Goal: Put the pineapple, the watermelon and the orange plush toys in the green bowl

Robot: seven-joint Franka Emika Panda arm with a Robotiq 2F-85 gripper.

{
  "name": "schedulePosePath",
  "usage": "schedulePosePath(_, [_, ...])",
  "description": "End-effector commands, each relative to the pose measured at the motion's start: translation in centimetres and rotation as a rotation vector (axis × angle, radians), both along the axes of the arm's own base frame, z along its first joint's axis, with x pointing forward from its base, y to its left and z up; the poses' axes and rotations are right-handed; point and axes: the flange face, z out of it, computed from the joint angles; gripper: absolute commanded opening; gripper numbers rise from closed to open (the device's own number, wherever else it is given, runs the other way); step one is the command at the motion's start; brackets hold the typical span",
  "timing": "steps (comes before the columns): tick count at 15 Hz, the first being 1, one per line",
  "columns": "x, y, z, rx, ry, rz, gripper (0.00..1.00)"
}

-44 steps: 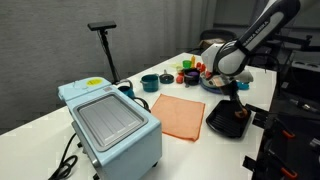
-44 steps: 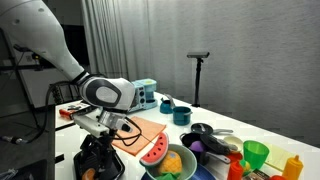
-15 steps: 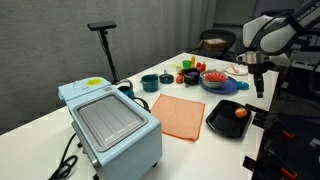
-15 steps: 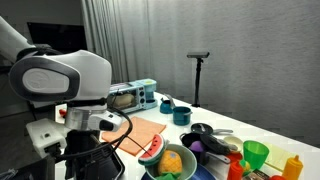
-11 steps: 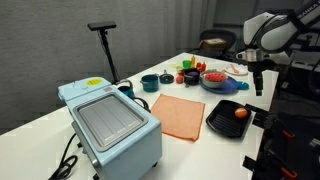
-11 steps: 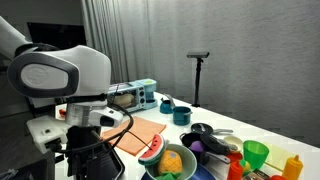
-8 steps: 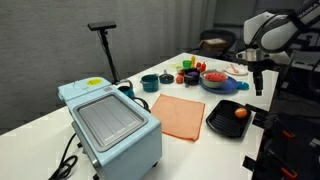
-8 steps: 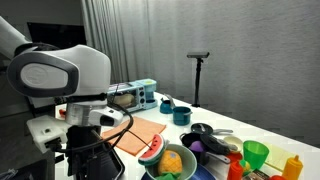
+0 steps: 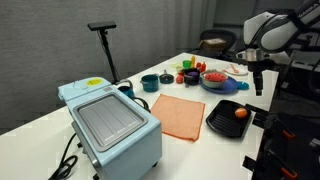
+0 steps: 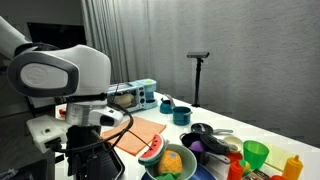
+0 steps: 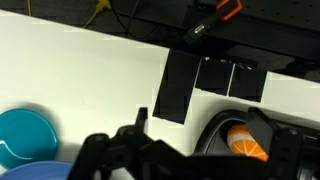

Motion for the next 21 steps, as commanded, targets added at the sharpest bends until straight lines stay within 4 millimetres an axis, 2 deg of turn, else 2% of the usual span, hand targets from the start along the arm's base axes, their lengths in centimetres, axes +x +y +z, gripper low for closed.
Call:
schedulePosePath(1, [0.0, 0.0, 0.0, 0.0, 0.001, 0.0, 1.0])
schedulePosePath(3, [0.4, -0.2, -0.3, 0.017, -0.018, -0.013, 1.0])
schedulePosePath(6, [2.1, 0.4, -1.2, 0.096, -0.048, 0.024, 1.0])
schedulePosePath(8, [1.5, -0.6, -0.9, 0.13, -0.073, 0.072, 1.0])
schedulePosePath(11, [1.1, -1.4, -2.0, 0.206, -0.036, 0.141, 1.0])
schedulePosePath(14, [0.7, -1.4, -2.6, 0.33, -0.029, 0.201, 1.0])
schedulePosePath(21, [1.2, -2.0, -3.2, 0.355, -0.045, 0.227, 1.0])
